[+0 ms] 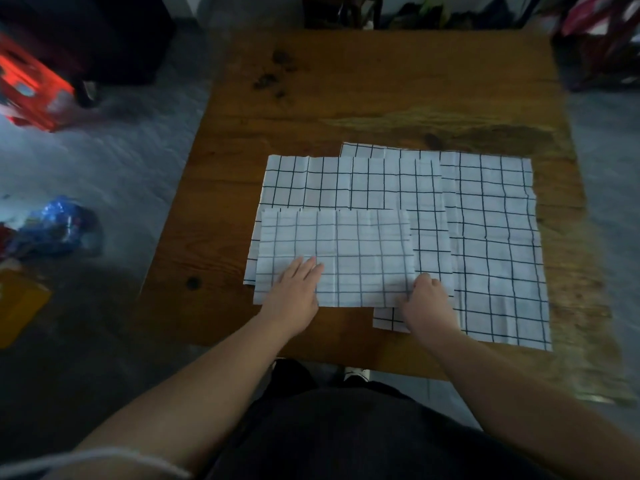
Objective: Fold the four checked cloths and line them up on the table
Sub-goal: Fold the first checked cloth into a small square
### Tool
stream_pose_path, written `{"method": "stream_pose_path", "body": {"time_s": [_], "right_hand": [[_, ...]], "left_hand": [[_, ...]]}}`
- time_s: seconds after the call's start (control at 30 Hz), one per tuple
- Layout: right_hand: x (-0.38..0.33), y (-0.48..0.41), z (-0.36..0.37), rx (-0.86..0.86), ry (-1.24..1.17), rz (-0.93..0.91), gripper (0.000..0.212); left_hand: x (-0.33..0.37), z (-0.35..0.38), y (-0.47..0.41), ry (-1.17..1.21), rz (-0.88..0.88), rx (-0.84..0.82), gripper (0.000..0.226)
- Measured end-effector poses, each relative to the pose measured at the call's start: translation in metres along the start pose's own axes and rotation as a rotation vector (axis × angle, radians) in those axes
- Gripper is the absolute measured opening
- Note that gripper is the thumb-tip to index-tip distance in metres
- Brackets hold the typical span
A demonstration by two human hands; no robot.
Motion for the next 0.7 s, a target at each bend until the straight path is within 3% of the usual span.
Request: {"method": "stream_pose_path", "body": {"time_s": [0.13, 0.33, 0.7], "right_hand": [[-0.001, -0.002, 0.005, -0.016, 0.087, 0.021, 0.037], [-0.001, 0.000, 0.009, 0.001, -0.021, 0.099, 0.040], [-0.002, 0.001, 0.011, 0.017, -0.058, 0.247, 0.020]], "left_hand": [[0.014, -0.008, -0.036, -0.075, 0.053, -0.009, 0.072], [0.014, 0.000, -0.057, -0.170, 0.049, -0.099, 0.079], [0.004, 0.012, -0.062, -0.162, 0.050, -0.141, 0.091]]}}
Point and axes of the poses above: each hand's wrist, its own y-axis away from the middle knuckle, its own z-axis out of the palm, x = y × z, the point moved 6 cm from there along -y, towards the middle knuckle, and after that the axes turned 15 degrees about -z, right-handed, at the moved point
